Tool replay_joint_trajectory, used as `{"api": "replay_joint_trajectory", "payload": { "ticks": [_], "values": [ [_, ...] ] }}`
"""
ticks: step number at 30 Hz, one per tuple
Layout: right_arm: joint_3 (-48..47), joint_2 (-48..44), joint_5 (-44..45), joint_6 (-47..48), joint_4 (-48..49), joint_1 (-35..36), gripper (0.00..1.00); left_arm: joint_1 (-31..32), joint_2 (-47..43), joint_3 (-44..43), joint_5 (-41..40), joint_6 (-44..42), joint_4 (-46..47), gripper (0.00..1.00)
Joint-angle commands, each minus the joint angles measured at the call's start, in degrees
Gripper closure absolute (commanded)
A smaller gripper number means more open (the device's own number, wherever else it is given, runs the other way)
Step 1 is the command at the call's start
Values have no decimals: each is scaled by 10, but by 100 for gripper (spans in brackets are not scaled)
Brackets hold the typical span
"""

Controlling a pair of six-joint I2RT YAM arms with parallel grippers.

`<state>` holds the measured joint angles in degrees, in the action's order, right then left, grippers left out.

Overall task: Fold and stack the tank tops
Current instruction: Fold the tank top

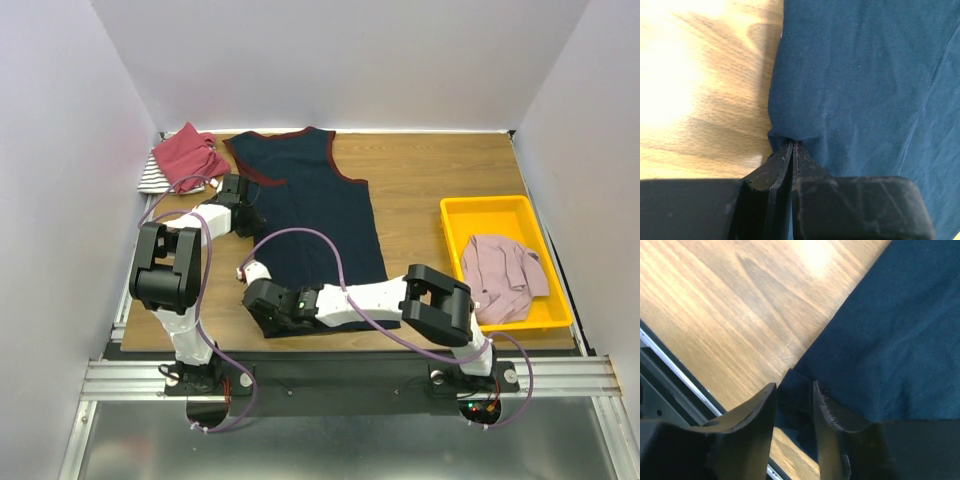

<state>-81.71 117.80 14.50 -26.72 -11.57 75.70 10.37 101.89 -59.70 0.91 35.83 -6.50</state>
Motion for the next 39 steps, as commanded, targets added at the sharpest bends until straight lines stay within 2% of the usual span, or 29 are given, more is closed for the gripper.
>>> {"api": "replay_joint_trajectory", "payload": {
  "ticks": [1,2,6,9,12,23,34,39],
  "values": [
    [-7,-11,25,7,8,18,62,-3,12,13,8,-8,3,86],
    [-6,-13,26,4,7,19,65,-3,12,13,8,-7,3,86],
    [8,-28,30,-2,7,23,88,-4,16,13,9,-4,4,87],
    [25,-43,31,-6,6,30,95,-7,19,10,11,-3,4,87],
    [60,-80,29,-18,7,41,99,-9,24,6,16,-3,3,87],
    [128,-149,29,-31,8,68,97,-11,43,-16,16,-7,-8,87],
    [161,-158,4,-31,7,96,77,-11,44,-21,18,-9,-12,87],
    [142,-173,67,-21,7,96,68,-11,41,-16,20,-10,-10,87]
  ]
}}
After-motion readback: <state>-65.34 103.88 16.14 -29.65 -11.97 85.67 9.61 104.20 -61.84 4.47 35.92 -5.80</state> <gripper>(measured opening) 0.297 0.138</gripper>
